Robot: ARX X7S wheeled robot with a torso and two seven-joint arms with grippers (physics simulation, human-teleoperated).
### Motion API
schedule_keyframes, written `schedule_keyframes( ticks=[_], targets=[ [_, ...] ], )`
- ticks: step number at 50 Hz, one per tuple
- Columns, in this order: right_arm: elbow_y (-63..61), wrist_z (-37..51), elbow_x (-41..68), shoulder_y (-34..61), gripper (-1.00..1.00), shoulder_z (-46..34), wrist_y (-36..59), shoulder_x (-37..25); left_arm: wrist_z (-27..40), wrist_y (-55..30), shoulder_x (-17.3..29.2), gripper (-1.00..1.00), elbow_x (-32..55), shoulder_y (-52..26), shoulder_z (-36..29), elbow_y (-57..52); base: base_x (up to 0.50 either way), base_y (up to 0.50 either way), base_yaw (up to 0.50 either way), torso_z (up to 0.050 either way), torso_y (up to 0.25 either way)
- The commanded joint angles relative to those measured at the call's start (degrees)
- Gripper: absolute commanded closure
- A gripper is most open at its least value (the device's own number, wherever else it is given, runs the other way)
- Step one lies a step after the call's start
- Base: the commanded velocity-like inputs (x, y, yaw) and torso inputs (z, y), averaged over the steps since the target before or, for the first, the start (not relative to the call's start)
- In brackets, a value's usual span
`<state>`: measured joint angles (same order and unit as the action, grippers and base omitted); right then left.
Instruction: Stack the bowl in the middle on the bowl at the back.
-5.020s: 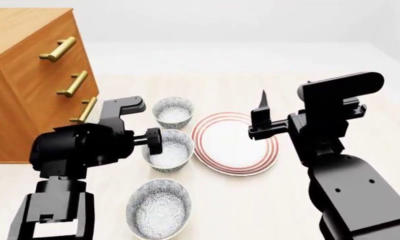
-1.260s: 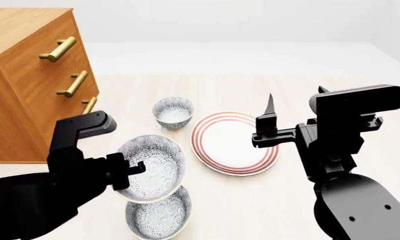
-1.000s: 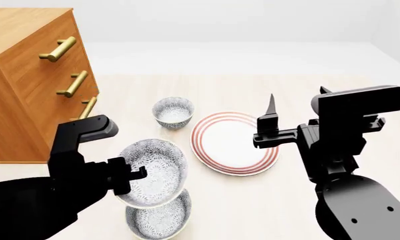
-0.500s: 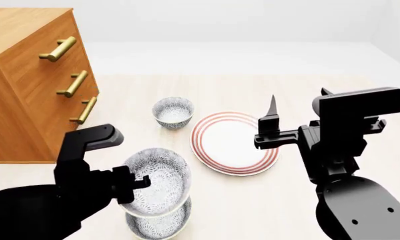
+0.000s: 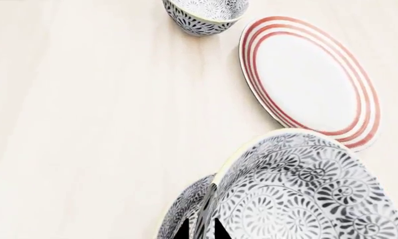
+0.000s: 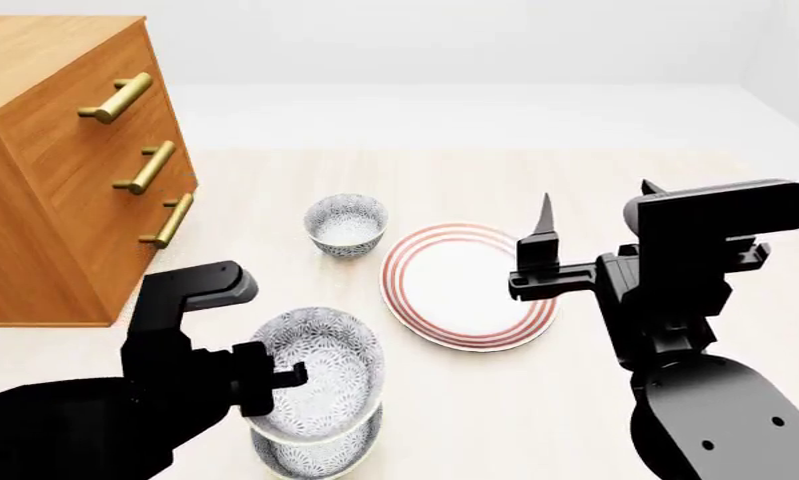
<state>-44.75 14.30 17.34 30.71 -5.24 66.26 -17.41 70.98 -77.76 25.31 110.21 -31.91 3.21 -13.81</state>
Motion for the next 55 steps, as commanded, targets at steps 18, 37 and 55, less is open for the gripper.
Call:
schedule_keyframes(
  ticks=[18, 37, 55],
  targets=[
    [-0.2, 0.5, 0.6, -0.8, -1.0, 0.5, -0.6, -0.3, -3.2, 1.0, 0.5, 1.0, -4.3, 0.3, -1.6, -0.1, 0.0, 0.0, 0.0, 0.0, 0.001],
    [-0.3, 0.9, 1.0, -0.9, -1.0, 0.6, -0.5, -0.5, -8.2, 1.6, 0.3, 1.0, -10.2, 1.1, -2.8, 0.7, 0.0, 0.0, 0.0, 0.0, 0.0],
    [-0.4, 1.2, 1.3, -1.0, -1.0, 0.8, -0.3, -0.9, -10.2, 2.4, 0.5, 1.0, -12.5, 1.9, -4.2, 1.4, 0.0, 0.0, 0.0, 0.0, 0.001]
  ],
)
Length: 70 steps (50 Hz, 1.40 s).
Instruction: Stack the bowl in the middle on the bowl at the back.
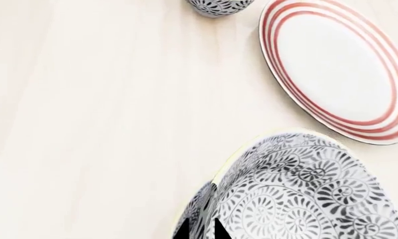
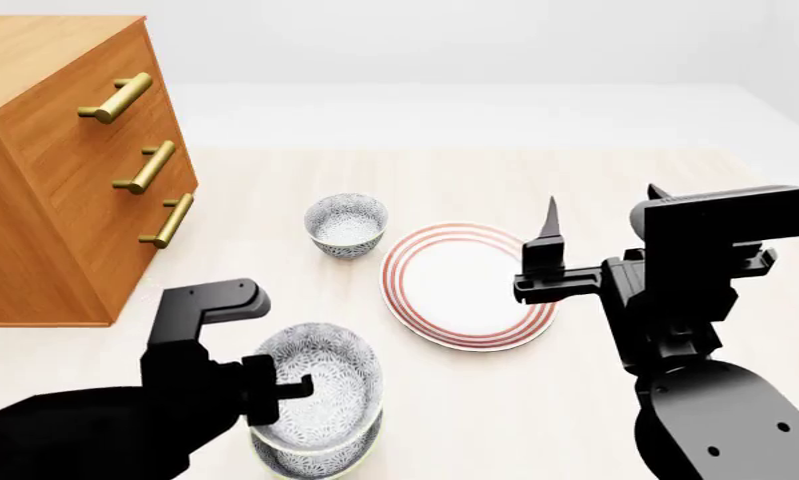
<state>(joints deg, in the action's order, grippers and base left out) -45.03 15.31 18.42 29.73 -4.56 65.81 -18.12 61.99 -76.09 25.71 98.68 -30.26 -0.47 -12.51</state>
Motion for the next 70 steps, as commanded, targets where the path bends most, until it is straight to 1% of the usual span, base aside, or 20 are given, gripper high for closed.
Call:
schedule_keyframes(
  ticks=[1, 19, 45, 46, 62, 70],
  targets=[
    [-0.1, 0.2, 0.2, -0.1, -1.0, 0.1, 0.2, -0.2, -1.1, 0.8, 0.1, 1.0, -0.9, 0.3, -0.6, 0.1, 0.0, 0.0, 0.0, 0.0, 0.0],
    [0.2, 0.6, 0.4, -0.1, -1.0, -0.1, -0.2, -0.4, -1.3, 1.5, 0.6, 1.0, -0.5, 1.3, -1.6, 0.0, 0.0, 0.0, 0.0, 0.0, 0.001],
    [0.1, 0.9, 1.0, 0.2, -1.0, -0.1, 0.0, -0.7, -2.5, 2.8, 1.3, 1.0, -2.5, 1.7, -3.2, 0.5, 0.0, 0.0, 0.0, 0.001, 0.0],
    [0.1, 1.0, 1.0, 0.2, -1.0, -0.1, 0.0, -0.7, -2.3, 2.8, 1.4, -1.0, -2.3, 1.7, -3.2, 0.2, 0.0, 0.0, 0.0, 0.0, 0.01],
    [-1.8, 1.4, 2.0, 1.1, -1.0, 0.3, 1.7, -0.6, 1.8, 4.0, 3.6, -1.0, 3.2, 0.3, -1.6, -4.2, 0.0, 0.0, 0.0, 0.0, 0.0],
    [-5.2, 2.1, 3.3, 2.1, -1.0, 1.4, 4.9, -0.2, 6.8, 5.0, 7.1, -1.0, 9.8, -2.2, -0.2, -8.7, 0.0, 0.0, 0.0, 0.0, 0.0]
  ],
)
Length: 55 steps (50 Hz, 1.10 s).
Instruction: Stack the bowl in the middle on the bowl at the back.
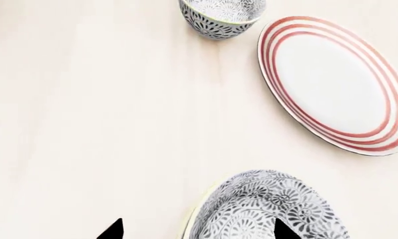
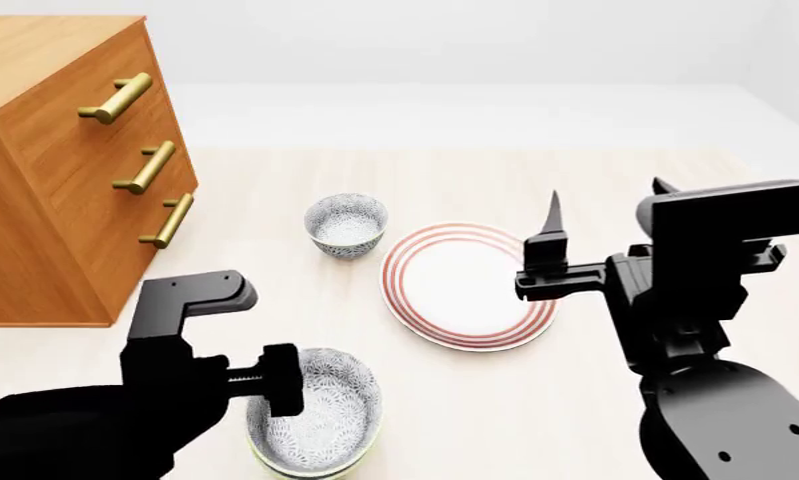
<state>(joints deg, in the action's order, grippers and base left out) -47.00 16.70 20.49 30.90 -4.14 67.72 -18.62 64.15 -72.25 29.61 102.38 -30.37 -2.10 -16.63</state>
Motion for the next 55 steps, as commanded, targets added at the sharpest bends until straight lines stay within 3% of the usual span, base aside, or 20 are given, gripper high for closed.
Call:
schedule_keyframes(
  ticks=[1, 8, 13, 16, 19, 23, 25, 28, 29, 30, 33, 38, 42, 46, 51, 55],
  targets=[
    [-3.9, 0.8, 1.5, 1.1, -1.0, 1.2, 3.8, 0.4, 5.2, 1.3, 3.7, -1.0, 6.9, -2.3, 1.7, -5.5, 0.0, 0.0, 0.0, 0.0, 0.0],
    [-12.9, 3.4, 6.1, 2.2, -1.0, 4.8, 13.1, 1.3, 7.8, 2.8, 8.6, -1.0, 12.8, -1.6, 6.2, -14.7, 0.0, 0.0, 0.0, 0.0, 0.0],
    [-13.0, 32.1, 41.8, 2.6, -1.0, 7.7, 8.0, -9.6, 6.0, 2.9, 10.9, -1.0, 13.7, 2.8, 13.7, -22.9, 0.0, 0.0, 0.0, 0.0, 0.0],
    [-13.0, 46.2, 54.4, 3.8, -1.0, 2.0, -0.7, -17.9, 4.6, 2.8, 11.8, -1.0, 14.5, 6.1, 18.4, -26.2, 0.0, 0.0, 0.0, 0.0, 0.0],
    [-13.0, 54.9, 55.8, 6.7, -1.0, -13.3, -16.9, -29.5, 3.5, 2.6, 12.6, -1.0, 15.2, 8.9, 22.6, -28.6, 0.0, 0.0, 0.0, 0.0, 0.0],
    [-13.0, 63.3, 49.1, 22.4, -1.0, -46.7, -43.5, -45.6, 0.2, 0.4, 12.3, -1.0, 13.5, 12.1, 30.4, -32.5, 0.0, 0.0, 0.0, 0.0, 0.0],
    [-13.0, 67.2, 45.3, 36.4, -1.0, -63.9, -53.3, -48.9, -1.6, -0.8, 11.6, -1.0, 12.6, 13.5, 34.1, -34.3, 0.0, 0.0, 0.0, 0.0, 0.0],
    [-13.0, 73.2, 38.7, 56.7, -1.0, -89.7, -66.1, -49.1, -11.8, -8.0, 5.2, -1.0, 2.0, 13.4, 43.7, -40.4, 0.0, 0.0, 0.0, 0.0, 0.0],
    [-13.0, 73.3, 37.4, 58.2, -1.0, -98.3, -67.7, -49.4, -16.4, -11.8, 1.7, -1.0, -2.5, 11.6, 47.6, -43.3, 0.0, 0.0, 0.0, 0.0, 0.0],
    [-13.0, 73.3, 36.6, 58.0, -1.0, -106.9, -68.3, -49.4, -13.6, -17.7, -0.5, -1.0, 2.0, 5.7, 51.2, -43.4, 0.0, 0.0, 0.0, 0.0, 0.0],
    [-13.0, 73.3, 35.1, 52.4, -1.0, -102.4, -67.1, -48.7, 3.1, -17.7, 1.4, -1.0, 16.9, -2.5, 50.8, -43.4, 0.0, 0.0, 0.0, 0.0, 0.0],
    [-13.0, 73.3, 33.4, 42.4, -1.0, -92.3, -63.9, -47.4, 18.7, -17.7, 1.3, -1.0, 29.8, -8.7, 49.1, -43.4, 0.0, 0.0, 0.0, 0.0, 0.0],
    [-13.0, 73.3, 33.3, 36.6, -1.0, -85.9, -61.7, -46.9, 20.1, -17.7, 0.0, -1.0, 28.9, -10.1, 48.3, -43.4, 0.0, 0.0, 0.0, 0.0, 0.0],
    [-13.0, 73.3, 33.2, 35.6, -1.0, -84.4, -62.7, -47.1, 21.1, -17.7, -1.4, -1.0, 29.2, -11.8, 48.5, -43.4, 0.0, 0.0, 0.0, 0.0, 0.0],
    [-13.0, 73.3, 32.3, 40.0, -1.0, -89.3, -64.8, -49.2, 20.7, -17.7, -1.4, -1.0, 28.9, -12.8, 49.2, -43.4, 0.0, 0.0, 0.0, 0.0, 0.0],
    [-13.0, 73.3, 31.6, 43.8, -1.0, -93.6, -66.2, -50.7, 24.0, -17.7, -1.4, -1.0, 34.3, -12.6, 51.3, -43.4, 0.0, 0.0, 0.0, 0.0, 0.0]
  ],
)
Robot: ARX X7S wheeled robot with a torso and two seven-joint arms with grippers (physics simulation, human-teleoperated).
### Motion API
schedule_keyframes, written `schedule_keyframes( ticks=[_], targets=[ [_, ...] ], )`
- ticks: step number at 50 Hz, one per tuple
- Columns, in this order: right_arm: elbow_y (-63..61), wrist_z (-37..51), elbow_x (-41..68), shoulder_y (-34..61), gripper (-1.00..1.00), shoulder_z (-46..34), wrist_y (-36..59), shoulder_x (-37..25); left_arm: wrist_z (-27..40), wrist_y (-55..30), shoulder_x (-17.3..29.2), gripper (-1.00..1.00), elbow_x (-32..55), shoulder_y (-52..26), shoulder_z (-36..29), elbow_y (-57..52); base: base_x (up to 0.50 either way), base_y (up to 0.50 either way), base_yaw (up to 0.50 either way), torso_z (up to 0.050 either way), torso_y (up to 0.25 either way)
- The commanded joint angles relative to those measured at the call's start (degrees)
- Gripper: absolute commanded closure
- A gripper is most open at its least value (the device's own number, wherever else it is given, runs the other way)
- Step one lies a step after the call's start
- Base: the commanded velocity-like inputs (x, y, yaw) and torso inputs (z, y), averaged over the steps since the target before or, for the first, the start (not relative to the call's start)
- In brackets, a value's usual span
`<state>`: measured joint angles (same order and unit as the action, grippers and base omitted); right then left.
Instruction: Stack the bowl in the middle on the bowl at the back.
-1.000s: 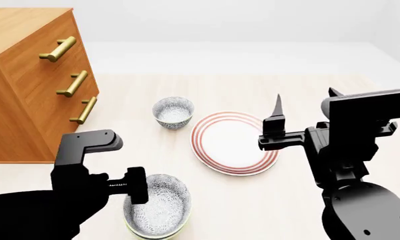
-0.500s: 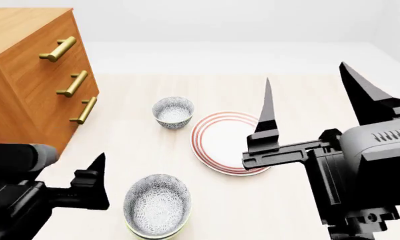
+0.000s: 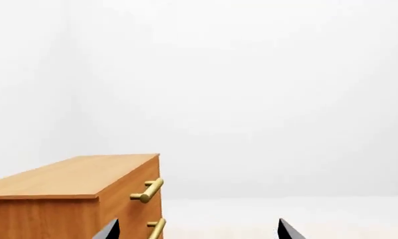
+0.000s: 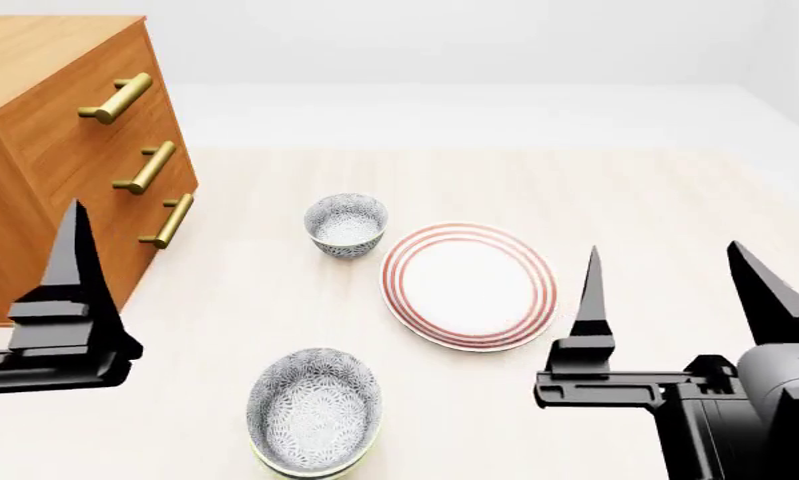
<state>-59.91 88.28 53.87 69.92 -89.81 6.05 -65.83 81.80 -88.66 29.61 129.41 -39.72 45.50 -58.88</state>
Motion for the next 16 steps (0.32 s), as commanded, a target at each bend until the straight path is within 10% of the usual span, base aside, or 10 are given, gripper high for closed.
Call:
schedule_keyframes(
  ticks=[1, 16],
  targets=[
    [-0.1, 1.7, -1.8, 5.5, -1.0, -8.5, -4.6, -3.8, 7.6, -1.3, -1.3, -1.0, 8.9, -3.4, 3.9, -1.1, 0.0, 0.0, 0.0, 0.0, 0.0],
    [-0.1, 1.7, -8.0, 24.9, -1.0, -33.2, -13.1, -7.8, 8.2, -1.3, 3.2, -1.0, 26.6, 2.1, 21.4, -1.1, 0.0, 0.0, 0.0, 0.0, 0.0]
  ],
)
